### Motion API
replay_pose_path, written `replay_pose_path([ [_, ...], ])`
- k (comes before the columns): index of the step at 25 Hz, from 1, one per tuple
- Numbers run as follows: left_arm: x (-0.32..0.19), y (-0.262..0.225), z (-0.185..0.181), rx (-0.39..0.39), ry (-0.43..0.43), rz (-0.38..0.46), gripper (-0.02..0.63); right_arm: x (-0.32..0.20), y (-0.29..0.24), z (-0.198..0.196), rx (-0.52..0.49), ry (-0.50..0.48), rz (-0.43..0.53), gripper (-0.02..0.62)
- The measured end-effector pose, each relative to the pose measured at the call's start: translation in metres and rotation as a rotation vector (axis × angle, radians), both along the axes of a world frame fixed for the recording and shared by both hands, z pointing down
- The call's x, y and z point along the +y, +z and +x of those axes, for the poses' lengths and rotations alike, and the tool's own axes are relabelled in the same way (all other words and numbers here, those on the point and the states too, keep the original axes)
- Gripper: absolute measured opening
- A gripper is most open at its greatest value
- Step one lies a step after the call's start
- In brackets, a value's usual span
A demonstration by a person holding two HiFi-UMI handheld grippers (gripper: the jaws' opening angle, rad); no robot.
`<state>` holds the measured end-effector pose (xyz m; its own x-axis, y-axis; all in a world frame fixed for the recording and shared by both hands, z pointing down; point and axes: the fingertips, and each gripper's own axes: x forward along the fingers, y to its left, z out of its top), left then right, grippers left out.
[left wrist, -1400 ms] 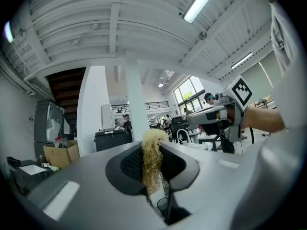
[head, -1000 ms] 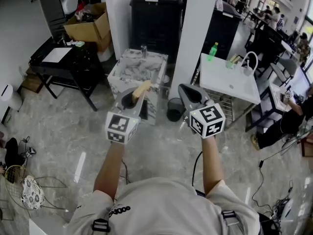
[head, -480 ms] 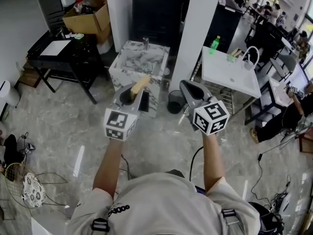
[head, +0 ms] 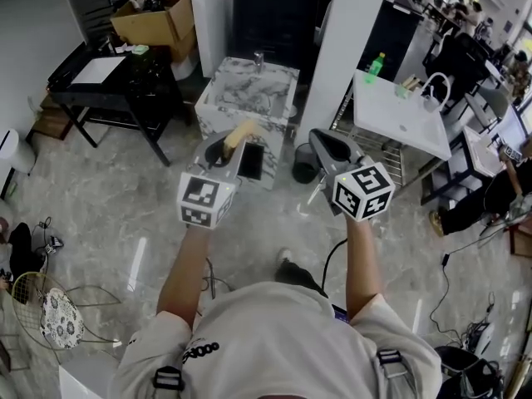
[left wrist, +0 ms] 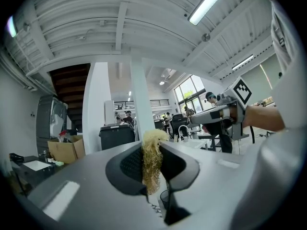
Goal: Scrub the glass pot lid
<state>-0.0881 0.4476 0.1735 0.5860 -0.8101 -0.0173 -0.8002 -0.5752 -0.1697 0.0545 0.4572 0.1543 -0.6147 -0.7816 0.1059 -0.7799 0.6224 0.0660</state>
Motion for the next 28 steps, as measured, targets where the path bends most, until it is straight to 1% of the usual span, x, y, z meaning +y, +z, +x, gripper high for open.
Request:
replay_pose_path([
  [7,-0.027,0.013,-0.011,0.005,-0.014,-0.027,0.052,-0.026,0.008,-0.008,-0.021,-0.008,-0.015,0.003],
  [13,-0.071,0.027,-0.013,-0.001,-0.029,-0.048,0.052,-0.074,0.018,-0.001,-0.024,0.015,-0.003,0.003],
  [19,-0.144,0.034,-0.006,-0.009,-0.052,-0.064,0.052,-0.149,0.030,0.005,-0.008,-0.001,-0.010,0.003],
  [28,-0.278,0.032,0.003,-0.004,-0.110,-0.090,0.052,-0.290,0.035,0.009,-0.013,-0.076,-0.065,0.003],
])
